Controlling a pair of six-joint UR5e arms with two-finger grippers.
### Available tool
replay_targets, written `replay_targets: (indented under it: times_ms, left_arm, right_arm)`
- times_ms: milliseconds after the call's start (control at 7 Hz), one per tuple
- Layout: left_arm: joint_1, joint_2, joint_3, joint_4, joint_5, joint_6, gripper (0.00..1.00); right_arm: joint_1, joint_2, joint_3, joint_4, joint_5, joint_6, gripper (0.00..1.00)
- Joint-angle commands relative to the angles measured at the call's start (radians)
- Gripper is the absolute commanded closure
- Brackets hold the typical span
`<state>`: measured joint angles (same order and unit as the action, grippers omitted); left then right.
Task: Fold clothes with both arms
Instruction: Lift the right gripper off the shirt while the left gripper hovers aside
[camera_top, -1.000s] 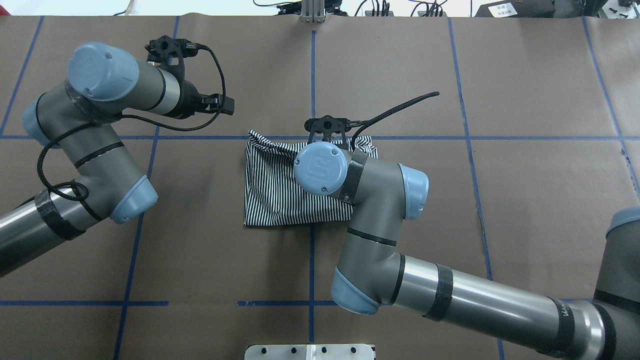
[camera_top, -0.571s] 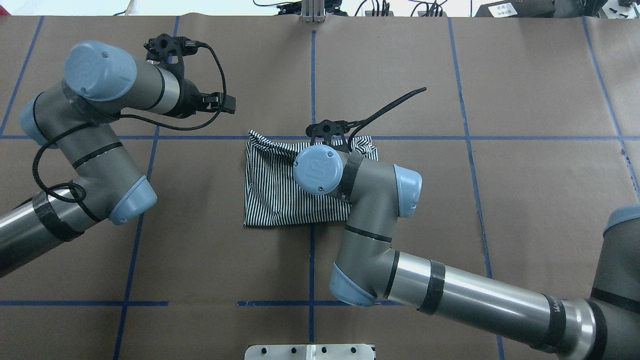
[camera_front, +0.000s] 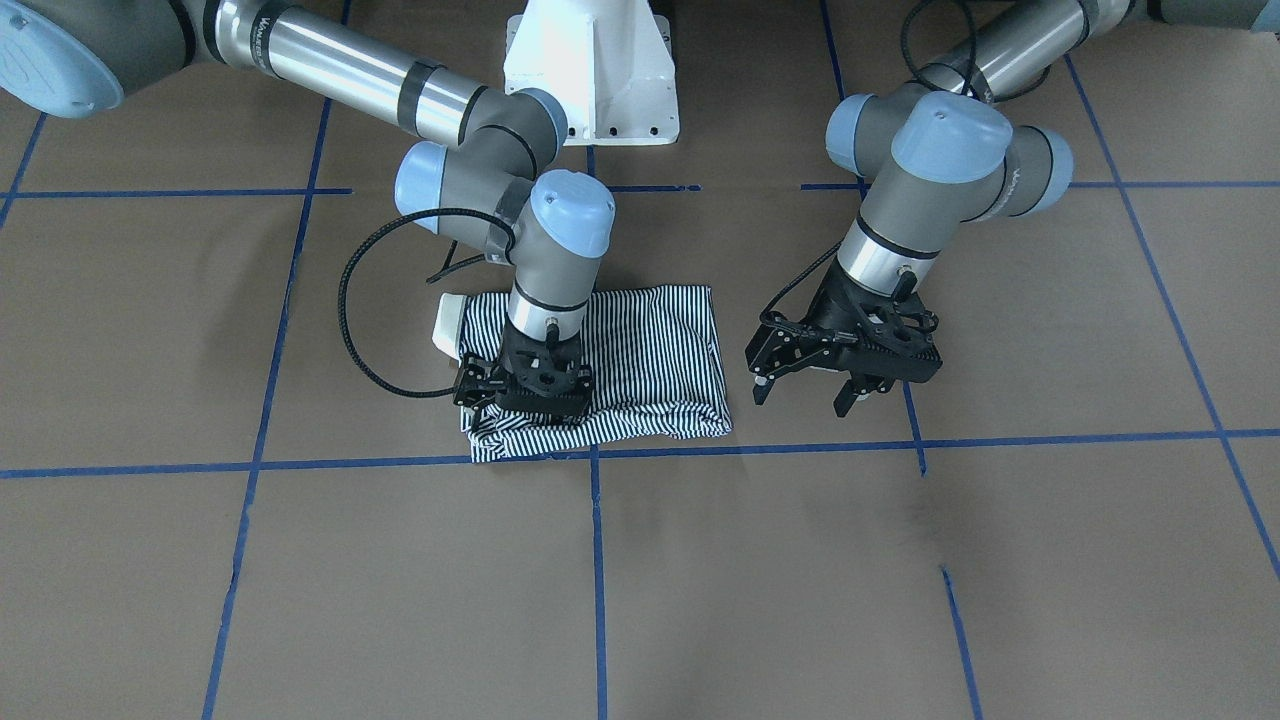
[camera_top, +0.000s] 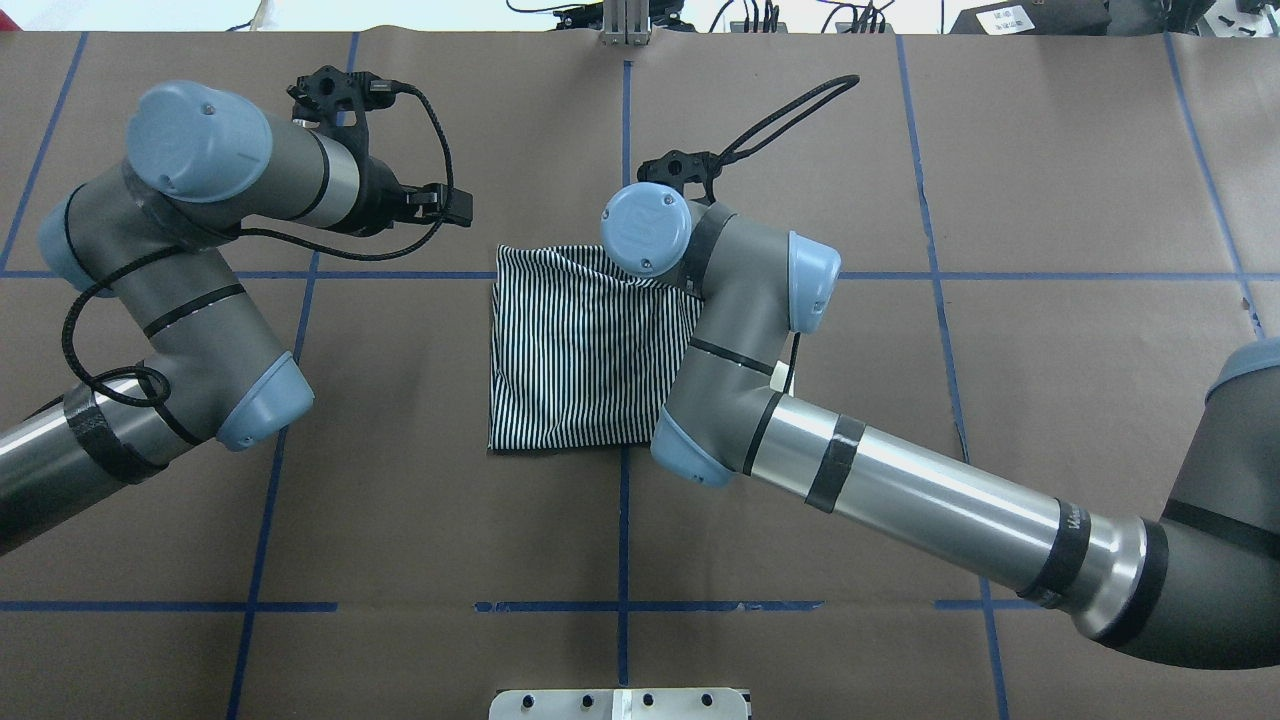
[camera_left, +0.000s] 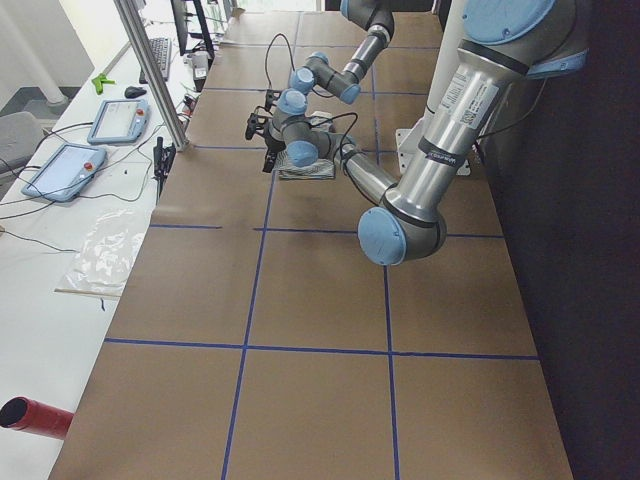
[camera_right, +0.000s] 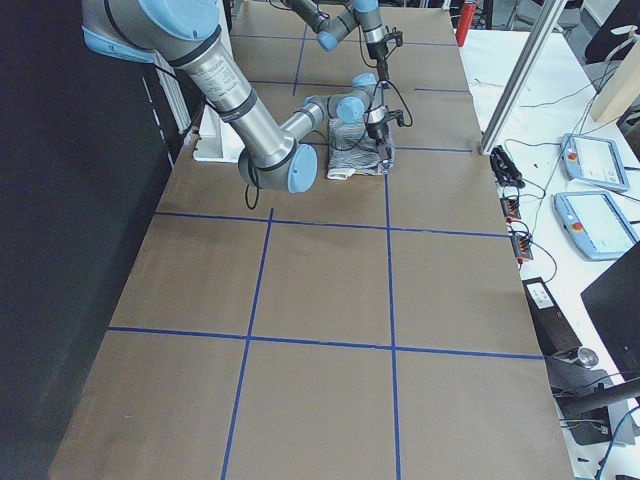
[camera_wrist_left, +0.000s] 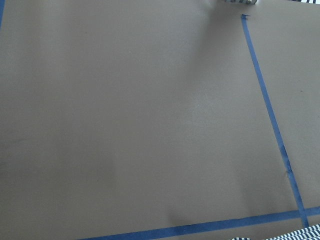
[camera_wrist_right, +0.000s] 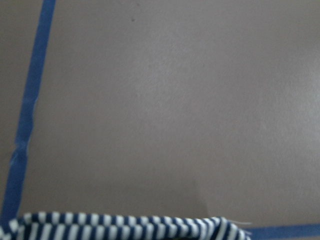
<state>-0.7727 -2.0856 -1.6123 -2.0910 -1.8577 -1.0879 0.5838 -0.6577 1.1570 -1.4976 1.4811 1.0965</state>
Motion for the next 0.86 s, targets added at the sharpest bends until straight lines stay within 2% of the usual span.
replay_targets:
  times_ms: [0, 286, 429, 714]
  left_arm:
    - [0.006, -0.001, 0.0, 0.002, 0.0, -0.013, 0.0]
    - [0.042, -0.025, 0.021, 0.028, 0.005, -0.085, 0.0]
    - [0.074, -0.086, 0.052, 0.107, 0.017, -0.099, 0.0]
    - [0.139, -0.155, 0.125, 0.158, 0.087, -0.164, 0.0]
  right_arm:
    - [0.104, 0.048, -0.063, 0.05, 0.11, -0.052, 0.0]
    - [0.165, 0.076, -0.047, 0.048, 0.232, -0.058, 0.0]
    - [0.177, 0.061, -0.01, 0.046, 0.27, -0.06, 0.0]
    - [0.18, 0.012, 0.059, 0.045, 0.281, -0.06, 0.0]
